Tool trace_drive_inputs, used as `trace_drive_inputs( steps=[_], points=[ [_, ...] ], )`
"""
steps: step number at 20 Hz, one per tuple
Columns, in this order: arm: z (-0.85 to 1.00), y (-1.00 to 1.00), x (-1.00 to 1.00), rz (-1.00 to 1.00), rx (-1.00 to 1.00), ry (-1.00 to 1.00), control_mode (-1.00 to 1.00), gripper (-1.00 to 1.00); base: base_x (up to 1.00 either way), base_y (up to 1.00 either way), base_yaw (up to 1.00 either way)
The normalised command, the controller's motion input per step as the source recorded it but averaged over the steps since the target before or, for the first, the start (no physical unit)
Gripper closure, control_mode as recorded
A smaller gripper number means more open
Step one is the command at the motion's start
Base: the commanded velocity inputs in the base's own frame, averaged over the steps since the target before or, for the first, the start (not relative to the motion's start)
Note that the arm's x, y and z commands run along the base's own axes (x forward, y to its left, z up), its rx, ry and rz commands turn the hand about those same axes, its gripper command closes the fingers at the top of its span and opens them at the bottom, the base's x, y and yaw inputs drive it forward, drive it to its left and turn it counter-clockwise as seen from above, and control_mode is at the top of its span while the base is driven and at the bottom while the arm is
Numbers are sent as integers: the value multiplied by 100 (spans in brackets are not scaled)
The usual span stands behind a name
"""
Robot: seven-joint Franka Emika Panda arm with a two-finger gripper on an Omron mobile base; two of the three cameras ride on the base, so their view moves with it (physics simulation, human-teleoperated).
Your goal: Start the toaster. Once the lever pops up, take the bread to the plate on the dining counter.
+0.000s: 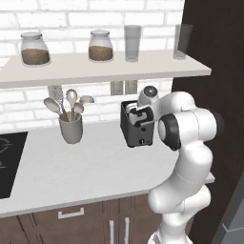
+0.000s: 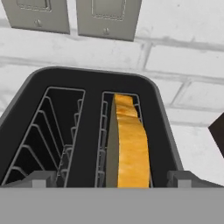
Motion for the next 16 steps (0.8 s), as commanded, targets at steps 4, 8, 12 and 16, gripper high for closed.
trace_drive_inputs(
  steps=[4,8,12,16],
  points=[
    [-7,0,9,0,0,0,-100,-100,0,0,0],
    [-9,-9,0,0,0,0,-100,-100,0,0,0],
    [-9,-16,0,0,0,0,-100,100,0,0,0],
    [-5,-20,0,0,0,0,-100,100,0,0,0]
  ],
)
